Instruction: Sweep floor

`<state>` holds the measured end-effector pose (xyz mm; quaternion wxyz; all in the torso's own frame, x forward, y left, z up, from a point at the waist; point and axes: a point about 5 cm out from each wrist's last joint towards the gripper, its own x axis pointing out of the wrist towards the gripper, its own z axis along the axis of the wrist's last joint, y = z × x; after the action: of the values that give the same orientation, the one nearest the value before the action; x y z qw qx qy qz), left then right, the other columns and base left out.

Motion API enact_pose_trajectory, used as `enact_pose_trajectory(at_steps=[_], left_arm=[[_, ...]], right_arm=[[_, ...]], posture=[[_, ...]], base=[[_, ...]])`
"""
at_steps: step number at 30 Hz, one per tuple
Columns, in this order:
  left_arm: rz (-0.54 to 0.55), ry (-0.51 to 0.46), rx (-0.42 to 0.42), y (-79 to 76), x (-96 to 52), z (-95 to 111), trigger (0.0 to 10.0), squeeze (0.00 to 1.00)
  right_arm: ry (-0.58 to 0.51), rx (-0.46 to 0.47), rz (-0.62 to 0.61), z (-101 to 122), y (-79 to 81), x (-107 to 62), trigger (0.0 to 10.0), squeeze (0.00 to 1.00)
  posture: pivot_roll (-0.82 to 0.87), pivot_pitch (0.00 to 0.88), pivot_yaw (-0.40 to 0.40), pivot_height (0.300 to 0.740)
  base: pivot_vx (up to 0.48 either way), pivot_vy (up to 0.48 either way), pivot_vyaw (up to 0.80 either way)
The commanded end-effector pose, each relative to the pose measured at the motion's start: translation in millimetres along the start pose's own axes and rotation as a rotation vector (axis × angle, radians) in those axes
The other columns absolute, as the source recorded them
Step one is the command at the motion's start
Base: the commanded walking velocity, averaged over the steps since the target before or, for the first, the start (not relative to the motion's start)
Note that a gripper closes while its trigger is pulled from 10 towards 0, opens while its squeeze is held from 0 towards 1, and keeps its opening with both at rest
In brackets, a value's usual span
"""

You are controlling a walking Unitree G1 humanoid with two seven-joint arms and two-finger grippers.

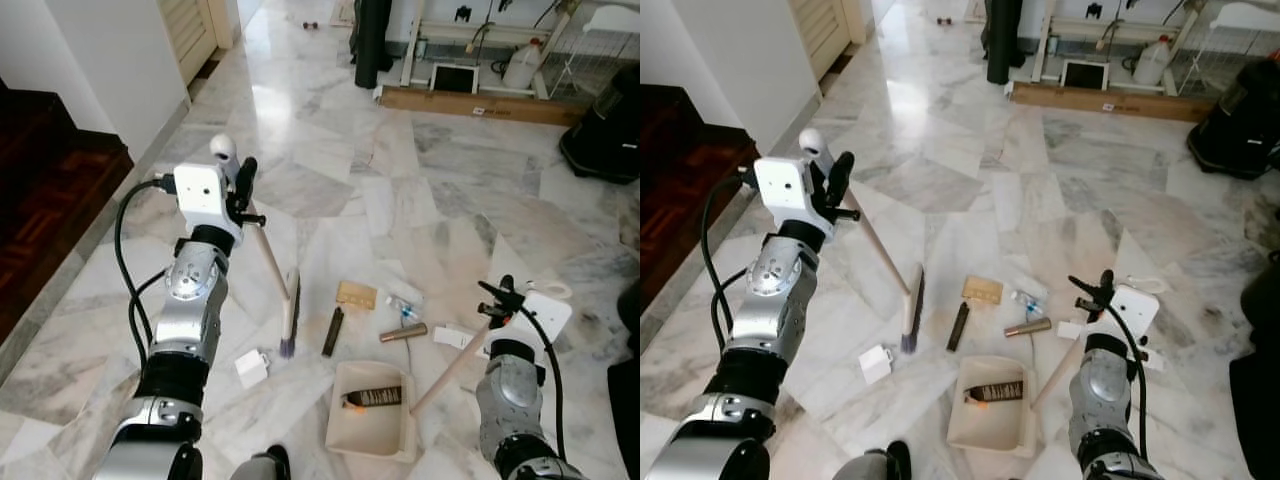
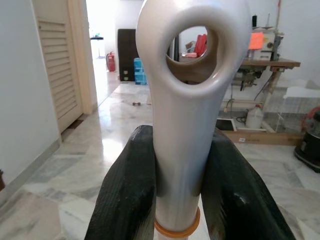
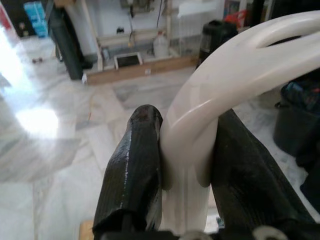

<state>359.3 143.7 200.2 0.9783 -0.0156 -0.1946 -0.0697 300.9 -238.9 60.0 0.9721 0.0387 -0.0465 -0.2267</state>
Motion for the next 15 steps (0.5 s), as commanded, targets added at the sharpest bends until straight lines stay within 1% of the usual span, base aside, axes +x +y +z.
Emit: enact_pose_trajectory(at_steps=[1,7,11,13,14,15], left_arm=[[-0.007,-0.055,0.026,-0.6,2.0,7.7,10.0,0.00],[-0.021,-0.061,0.017,-8.2,5.3,5.4,10.0,0.00],[-0.038,-0.063,0.029,-12.4,5.0,3.0,10.0,0.00],[-0.037,-0.061,0.027,-12.7,4.7,1.9,10.0,0.00],[-0.038,-0.054,0.030,-12.4,3.3,-0.2,10.0,0.00],[-0.038,-0.054,0.030,-12.4,3.3,-0.2,10.0,0.00]], right_arm=[[-0.084,0.032,-0.023,13.7,-4.8,5.2,10.0,0.00],[-0.160,0.068,-0.056,24.9,-11.7,6.4,10.0,0.00],[-0.210,0.120,-0.095,34.9,-16.1,8.5,10.0,0.00],[-0.220,0.137,-0.100,37.5,-16.4,9.1,10.0,0.00],[-0.237,0.168,-0.109,41.8,-16.1,10.4,10.0,0.00],[-0.237,0.168,-0.109,41.8,-16.1,10.4,10.0,0.00]], posture=[[0.13,0.028,0.014,0.740],[0.11,0.013,0.016,0.740],[0.10,0.009,0.018,0.740],[0.10,0.010,0.019,0.740],[0.09,0.012,0.020,0.740],[0.09,0.012,0.020,0.740]], base=[[0.000,0.000,0.00],[0.000,0.000,0.00],[0.000,0.000,0.00],[0.000,0.000,0.00],[0.000,0.000,0.00],[0.000,0.000,0.00]])
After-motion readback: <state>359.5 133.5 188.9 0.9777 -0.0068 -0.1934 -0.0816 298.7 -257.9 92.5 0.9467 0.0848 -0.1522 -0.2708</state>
